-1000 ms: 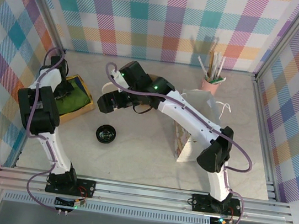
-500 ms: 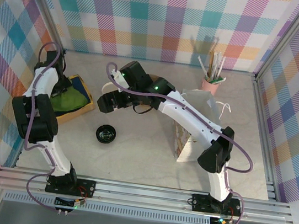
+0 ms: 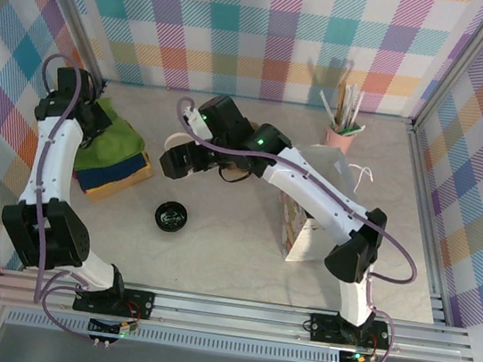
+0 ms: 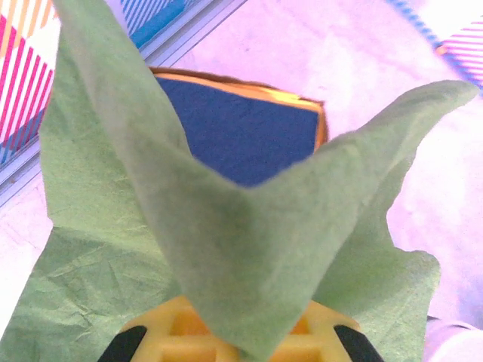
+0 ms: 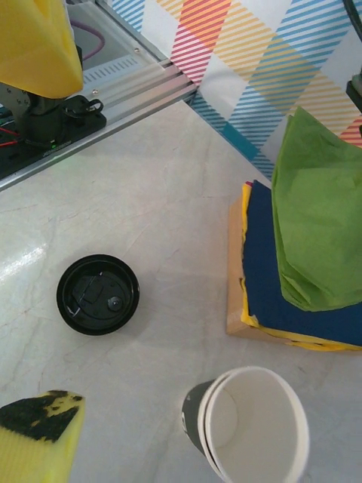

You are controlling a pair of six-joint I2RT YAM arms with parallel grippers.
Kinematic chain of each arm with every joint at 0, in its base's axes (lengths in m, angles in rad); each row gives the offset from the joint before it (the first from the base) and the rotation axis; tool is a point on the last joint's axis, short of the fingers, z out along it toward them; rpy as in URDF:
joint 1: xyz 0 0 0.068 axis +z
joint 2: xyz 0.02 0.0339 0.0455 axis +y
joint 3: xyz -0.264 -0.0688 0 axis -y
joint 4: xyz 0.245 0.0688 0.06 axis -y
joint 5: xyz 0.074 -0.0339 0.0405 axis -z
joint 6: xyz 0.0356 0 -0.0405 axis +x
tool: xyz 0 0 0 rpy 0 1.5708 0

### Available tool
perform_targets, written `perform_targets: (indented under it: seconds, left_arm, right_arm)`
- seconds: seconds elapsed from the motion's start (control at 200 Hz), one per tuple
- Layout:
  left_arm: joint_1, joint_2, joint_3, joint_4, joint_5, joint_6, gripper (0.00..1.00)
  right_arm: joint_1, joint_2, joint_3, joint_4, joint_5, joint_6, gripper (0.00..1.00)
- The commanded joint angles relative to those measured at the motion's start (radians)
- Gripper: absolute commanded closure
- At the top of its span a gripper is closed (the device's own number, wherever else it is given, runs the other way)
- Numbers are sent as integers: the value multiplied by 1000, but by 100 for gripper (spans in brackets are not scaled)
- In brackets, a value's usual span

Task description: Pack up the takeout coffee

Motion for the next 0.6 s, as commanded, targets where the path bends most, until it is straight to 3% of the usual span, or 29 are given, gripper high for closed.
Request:
perform_targets:
  seconds: [0.0,0.27,0.595]
  left_arm:
    - [-32,-76,60,-31,76,-19,100]
    - [-257,-165,219,-3,87,-34,100]
    - [-681,-149,322,168,91,-40,100]
  right_arm:
    - [9,-94,3,14,68,-43,1]
    - [9,-270,-16,-18,303,-101,1]
    - [-15,-603,-291,4,686,-102,1]
